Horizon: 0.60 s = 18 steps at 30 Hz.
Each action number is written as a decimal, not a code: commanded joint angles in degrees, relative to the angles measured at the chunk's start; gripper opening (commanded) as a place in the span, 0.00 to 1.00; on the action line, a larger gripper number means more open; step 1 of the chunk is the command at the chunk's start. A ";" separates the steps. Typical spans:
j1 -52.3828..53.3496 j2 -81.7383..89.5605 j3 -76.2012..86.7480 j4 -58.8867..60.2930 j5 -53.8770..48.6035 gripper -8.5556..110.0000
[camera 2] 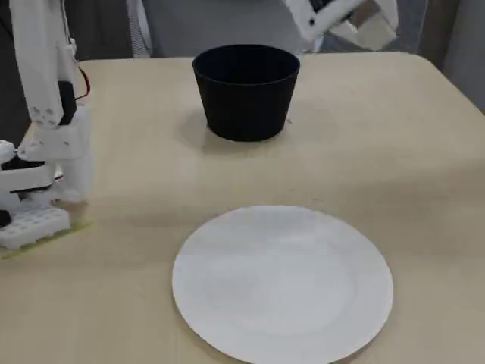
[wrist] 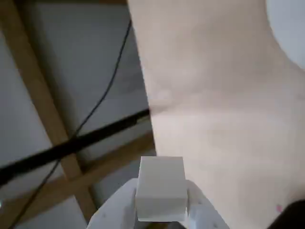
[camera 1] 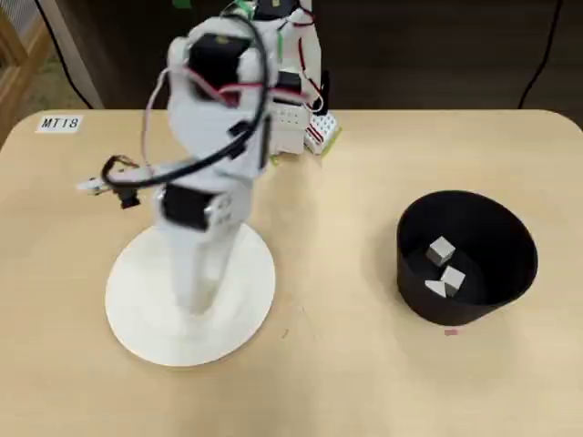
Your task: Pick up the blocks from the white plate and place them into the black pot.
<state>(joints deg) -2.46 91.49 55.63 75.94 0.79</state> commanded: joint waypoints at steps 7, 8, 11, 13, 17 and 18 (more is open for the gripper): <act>-34.98 12.30 6.42 2.02 -8.70 0.05; -37.71 14.33 11.87 -2.46 -8.96 0.05; -41.57 21.97 31.20 -17.67 -8.44 0.05; -41.40 25.58 41.31 -25.40 -8.17 0.05; -39.11 24.87 52.12 -35.07 -9.14 0.05; -38.23 24.35 54.05 -37.27 -9.14 0.05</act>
<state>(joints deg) -42.45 114.52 104.41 45.79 -7.91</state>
